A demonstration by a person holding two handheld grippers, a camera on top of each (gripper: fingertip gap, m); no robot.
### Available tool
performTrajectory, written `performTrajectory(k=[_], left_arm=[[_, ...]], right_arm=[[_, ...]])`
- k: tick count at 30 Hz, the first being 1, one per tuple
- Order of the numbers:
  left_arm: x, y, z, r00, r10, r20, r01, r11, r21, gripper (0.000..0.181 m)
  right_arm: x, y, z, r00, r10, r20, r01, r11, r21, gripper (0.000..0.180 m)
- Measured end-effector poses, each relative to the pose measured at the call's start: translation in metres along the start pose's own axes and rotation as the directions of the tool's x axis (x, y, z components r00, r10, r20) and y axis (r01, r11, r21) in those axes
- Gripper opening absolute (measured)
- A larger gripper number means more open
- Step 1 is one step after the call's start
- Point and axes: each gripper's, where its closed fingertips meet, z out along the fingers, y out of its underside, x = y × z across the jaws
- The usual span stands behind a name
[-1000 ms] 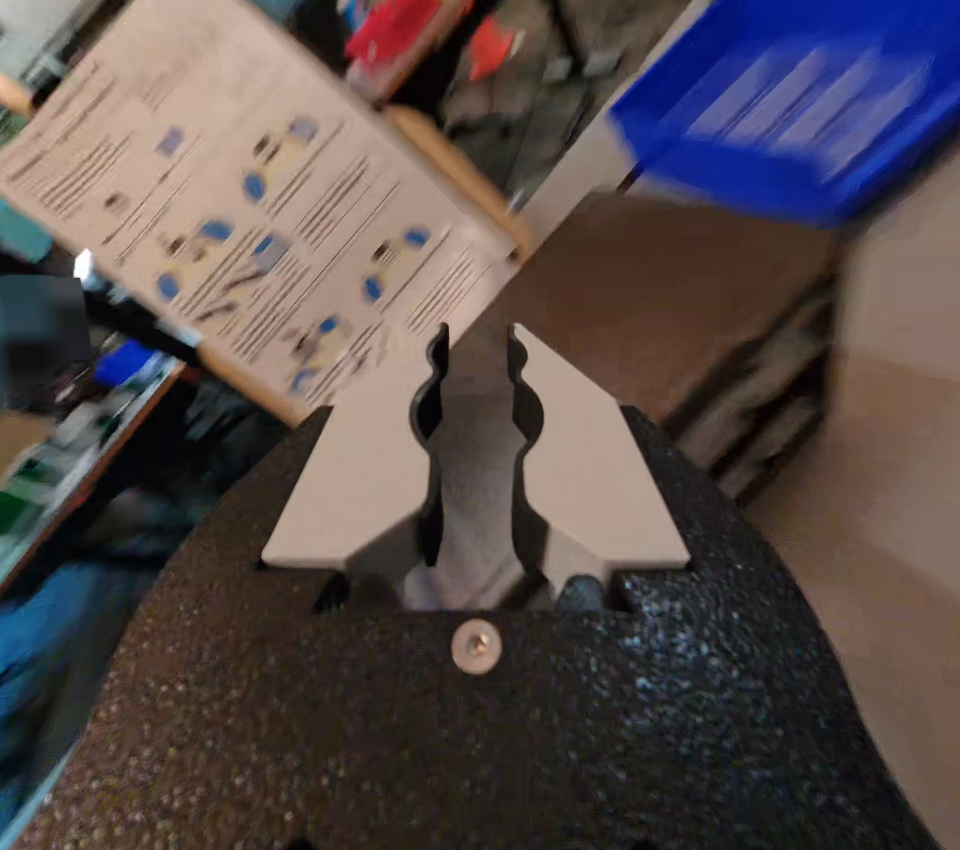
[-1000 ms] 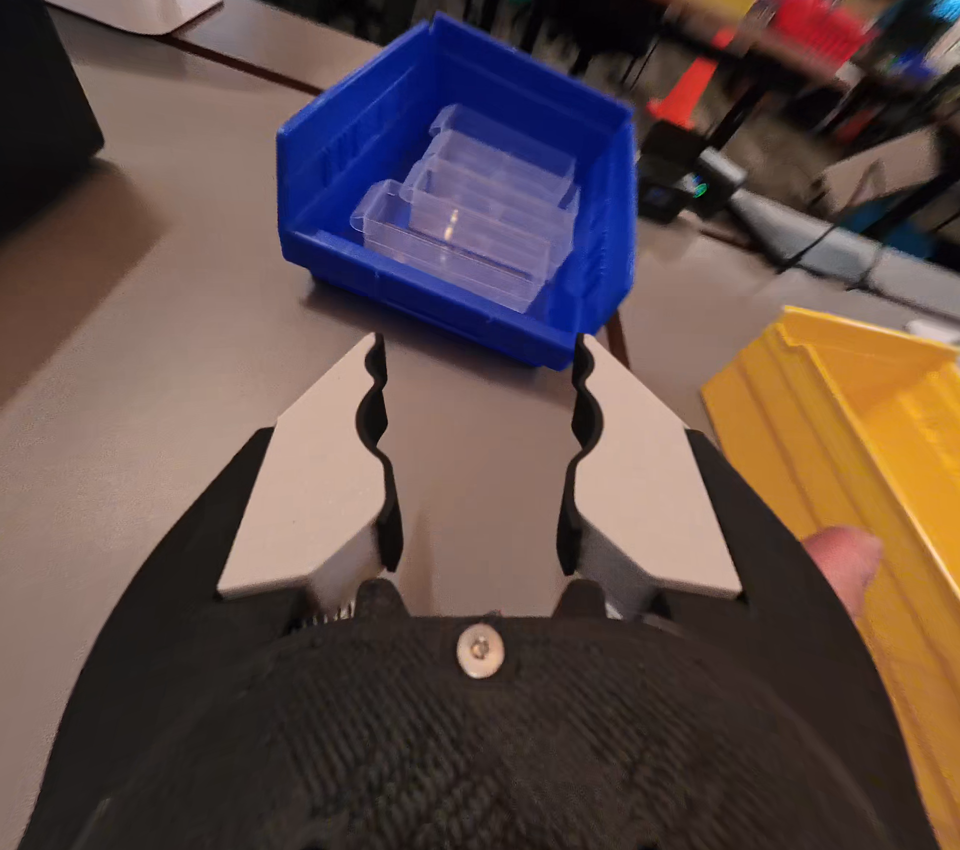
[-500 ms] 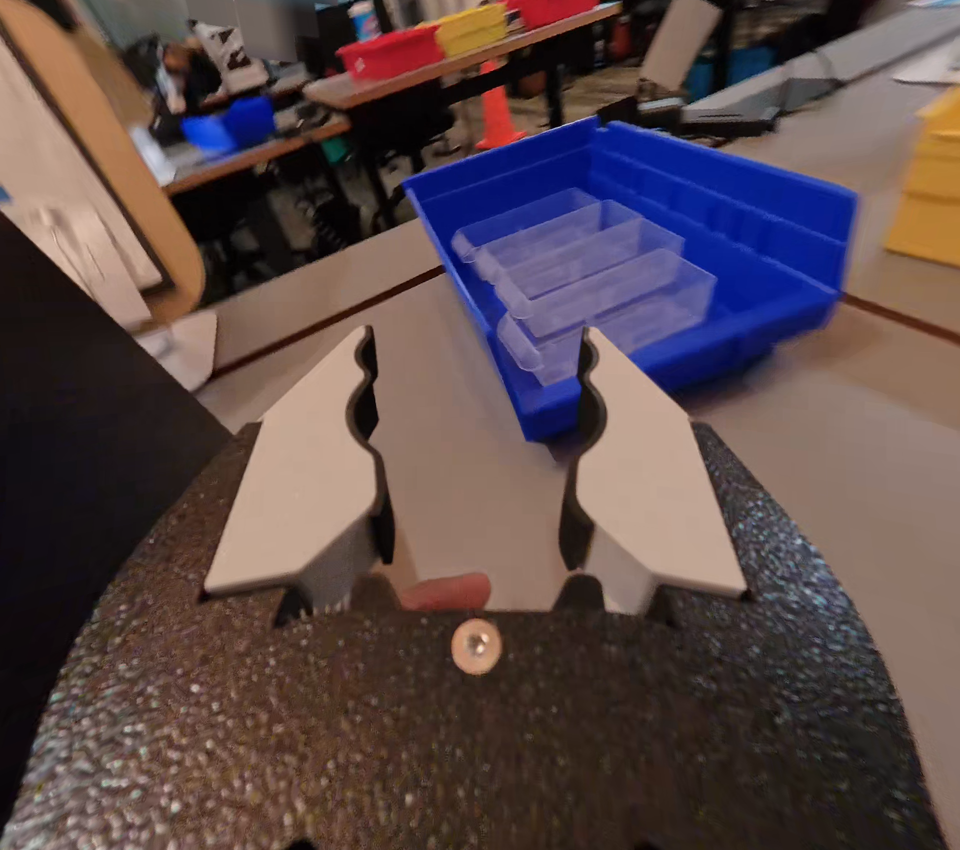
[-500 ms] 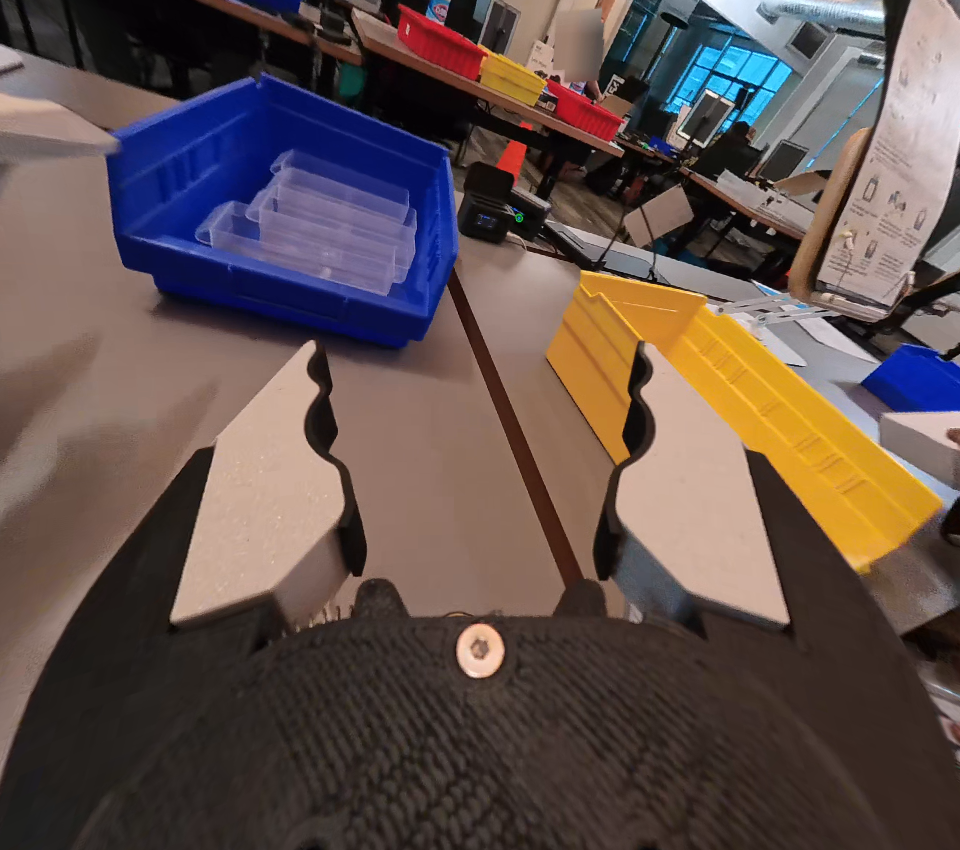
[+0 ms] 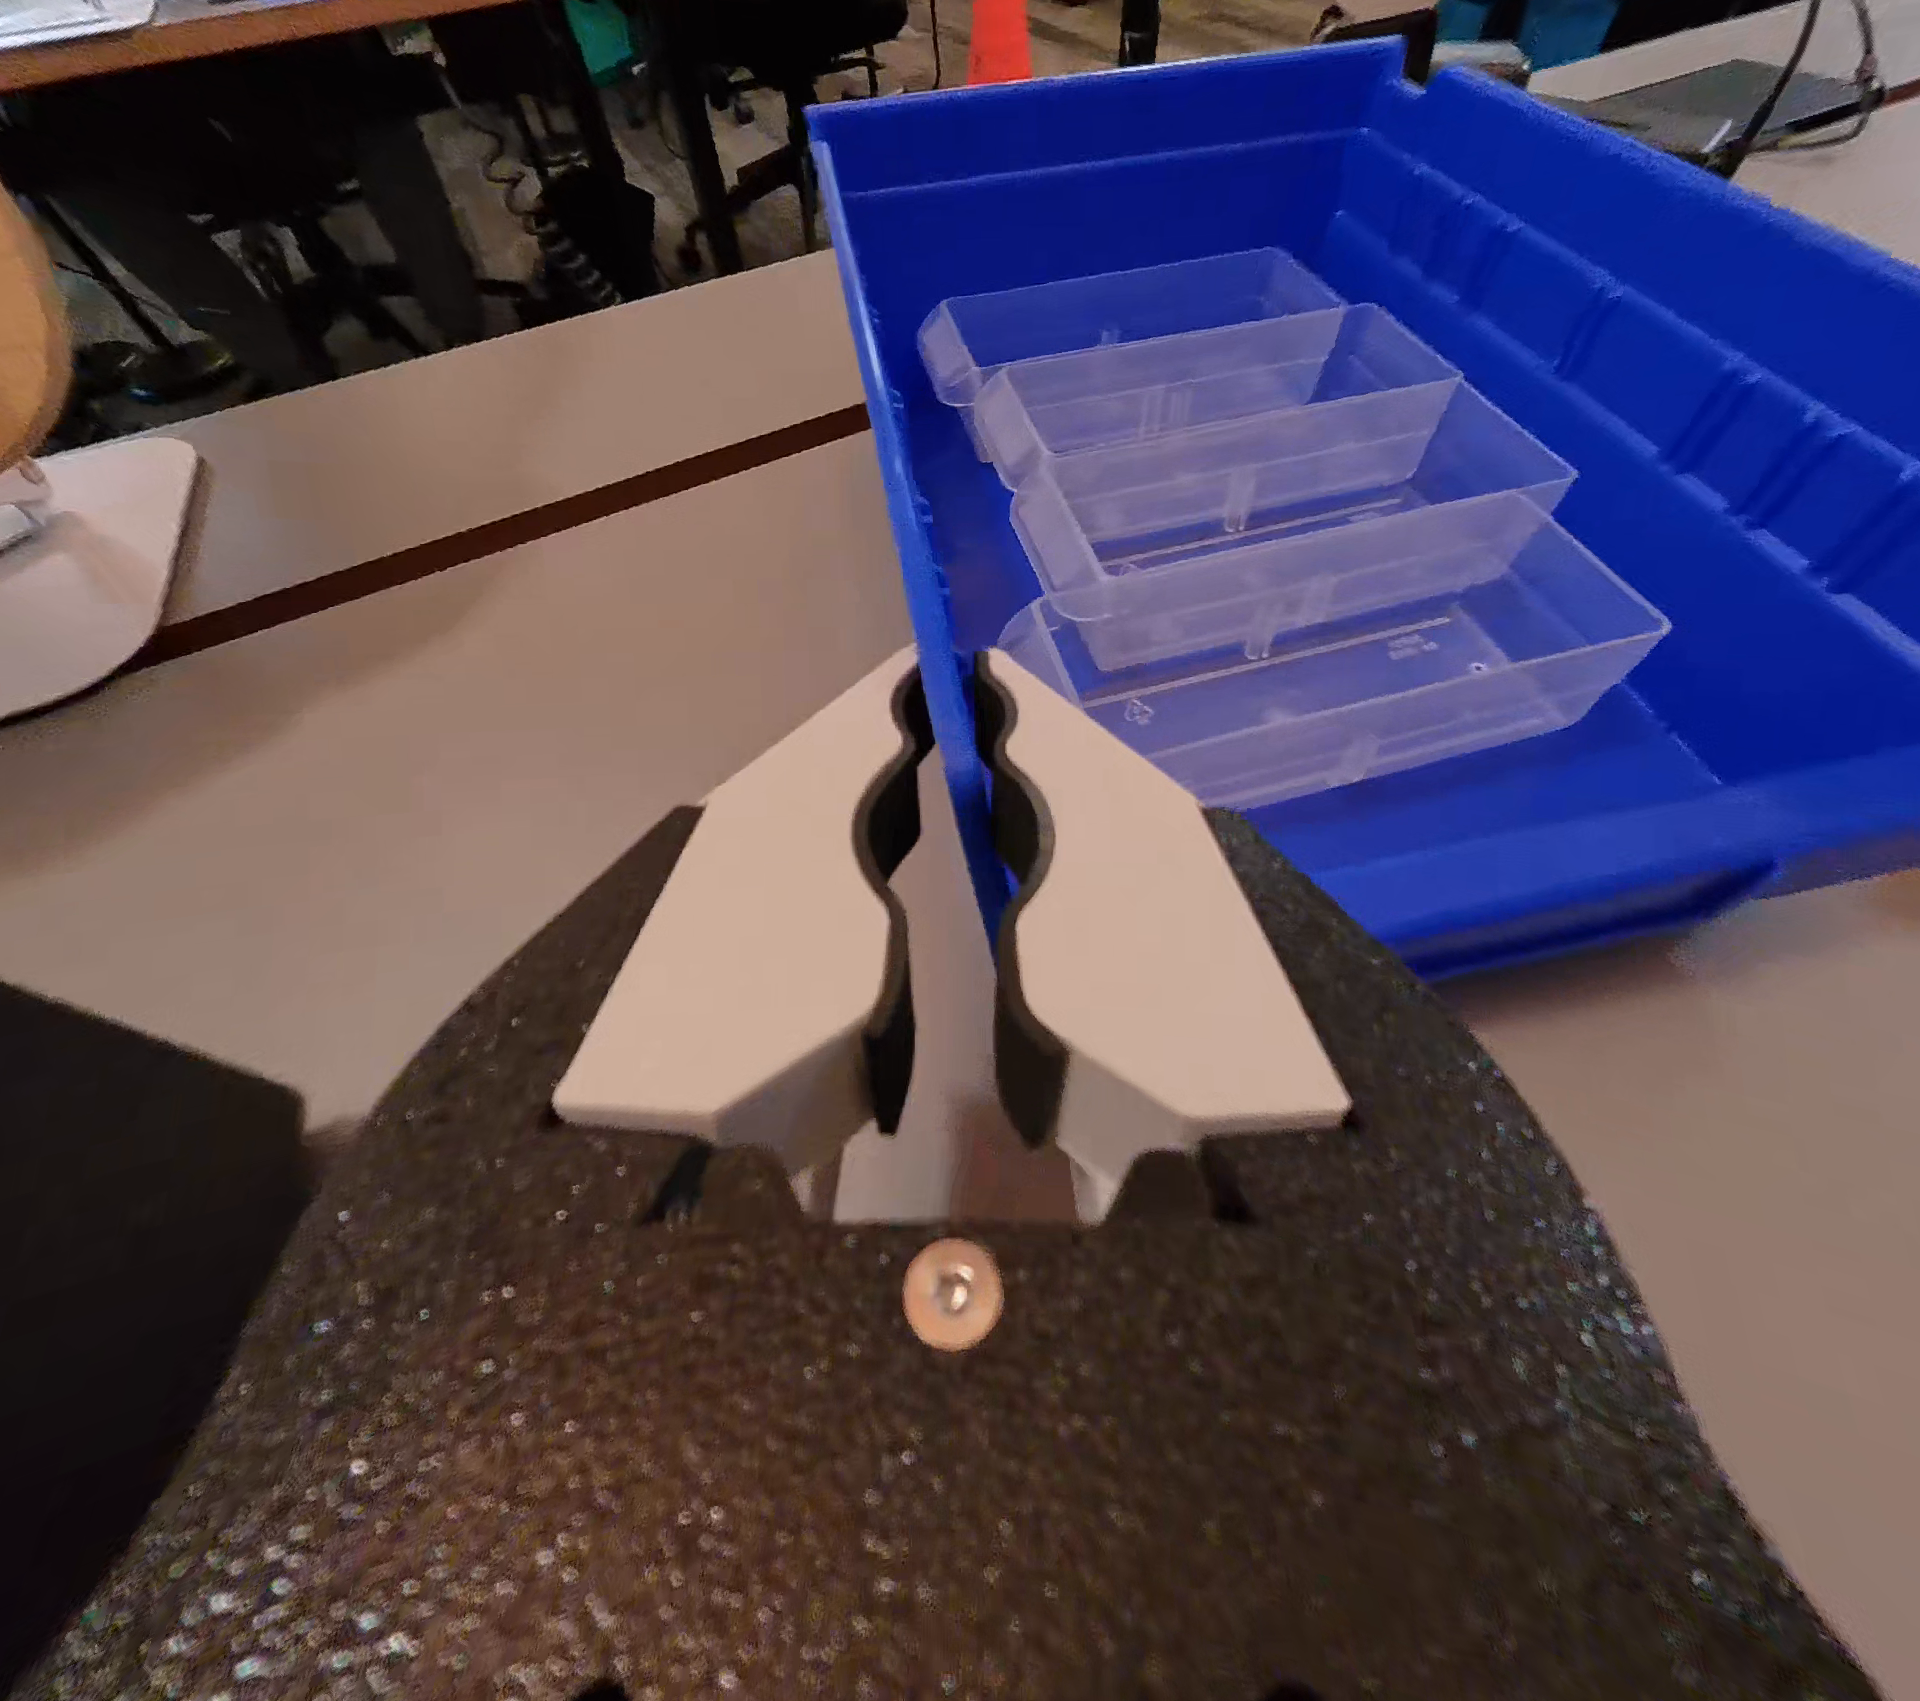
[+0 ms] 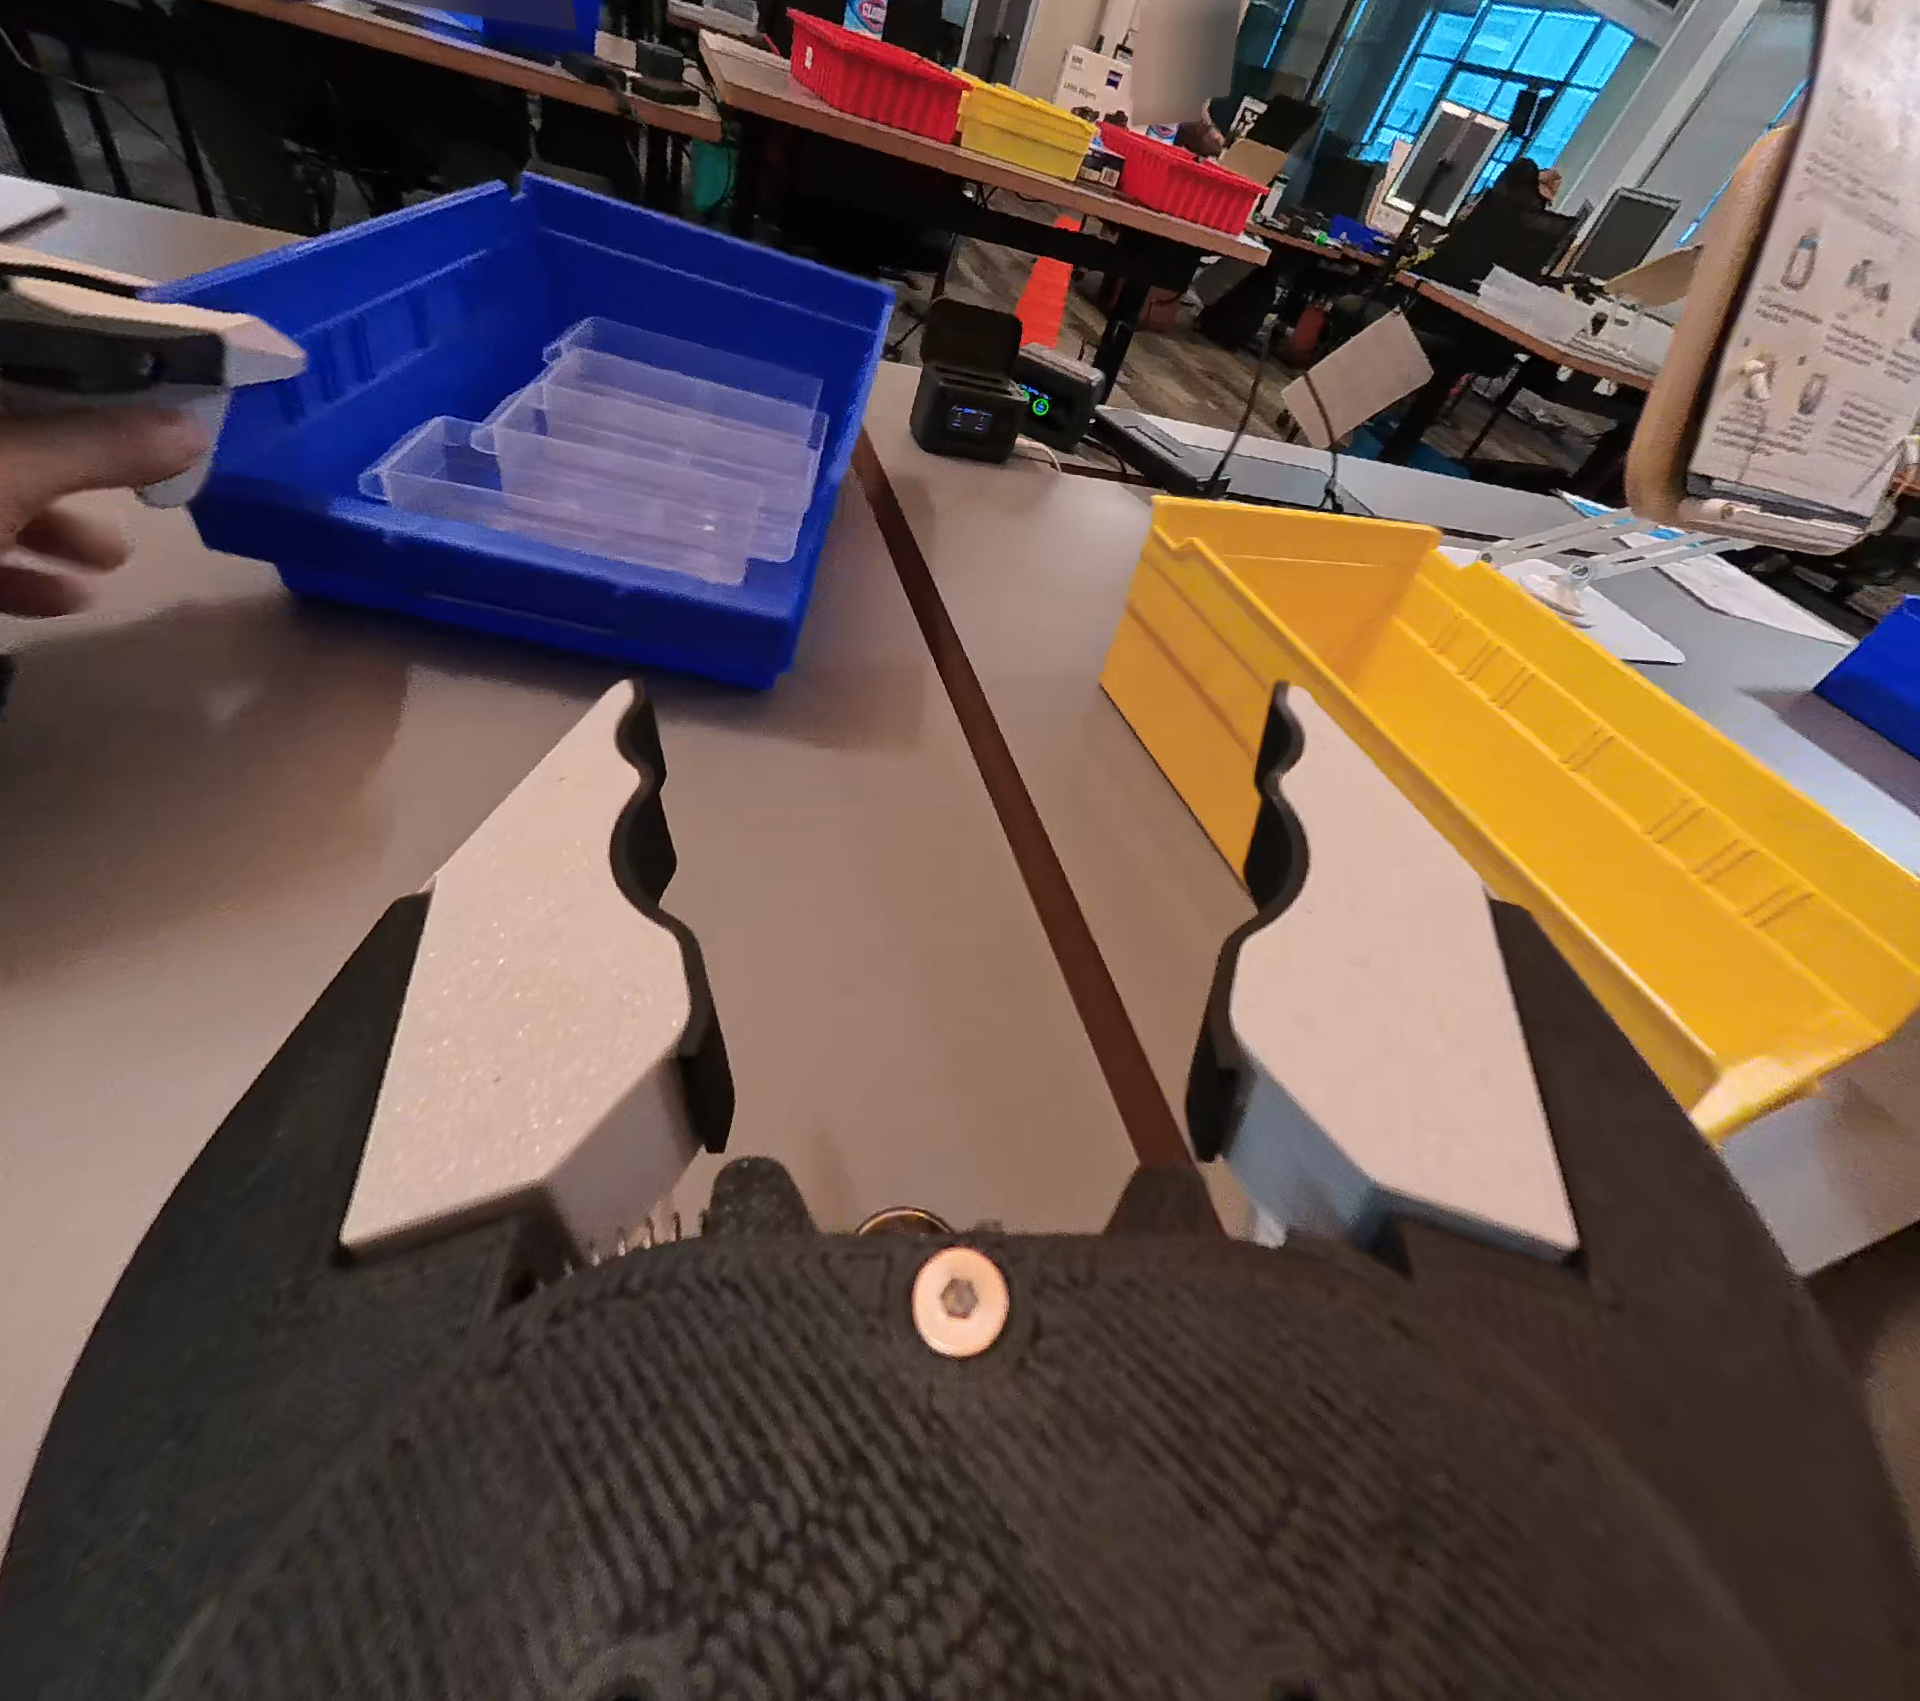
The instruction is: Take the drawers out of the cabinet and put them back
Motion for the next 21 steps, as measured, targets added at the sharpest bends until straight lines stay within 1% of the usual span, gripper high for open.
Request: performTrajectory(k=[2, 5, 8, 12, 16, 21], left_arm=[[0.000, 0.004, -0.012, 1.000, 0.029, -0.002, -0.029, 0.999, -0.014, 0.004], [0.008, 0.015, -0.046, 0.998, 0.053, -0.029, -0.053, 0.999, -0.013, 0.004], [0.017, 0.032, -0.095, 0.991, 0.080, -0.105, -0.080, 0.997, 0.004, 0.003], [0.015, 0.060, -0.179, 0.959, 0.134, -0.249, -0.129, 0.991, 0.038, 0.003], [-0.003, 0.091, -0.265, 0.922, 0.189, -0.336, -0.180, 0.982, 0.061, 0.004], [-0.047, 0.124, -0.356, 0.902, 0.232, -0.364, -0.222, 0.972, 0.071, 0.004]], right_arm=[[0.007, -0.004, -0.004, 1.000, 0.002, -0.017, -0.002, 1.000, 0.010, 0.113], [0.017, -0.014, -0.013, 0.999, 0.004, -0.038, -0.003, 1.000, 0.028, 0.111], [0.019, -0.028, -0.024, 0.999, -0.005, -0.032, 0.006, 0.999, 0.047, 0.109], [0.009, -0.057, -0.043, 0.996, -0.079, -0.028, 0.081, 0.992, 0.092, 0.110], [-0.023, -0.092, -0.063, 0.989, -0.147, 0.031, 0.140, 0.977, 0.162, 0.111], [-0.104, -0.134, -0.098, 0.954, -0.209, 0.217, 0.148, 0.953, 0.266, 0.110]])
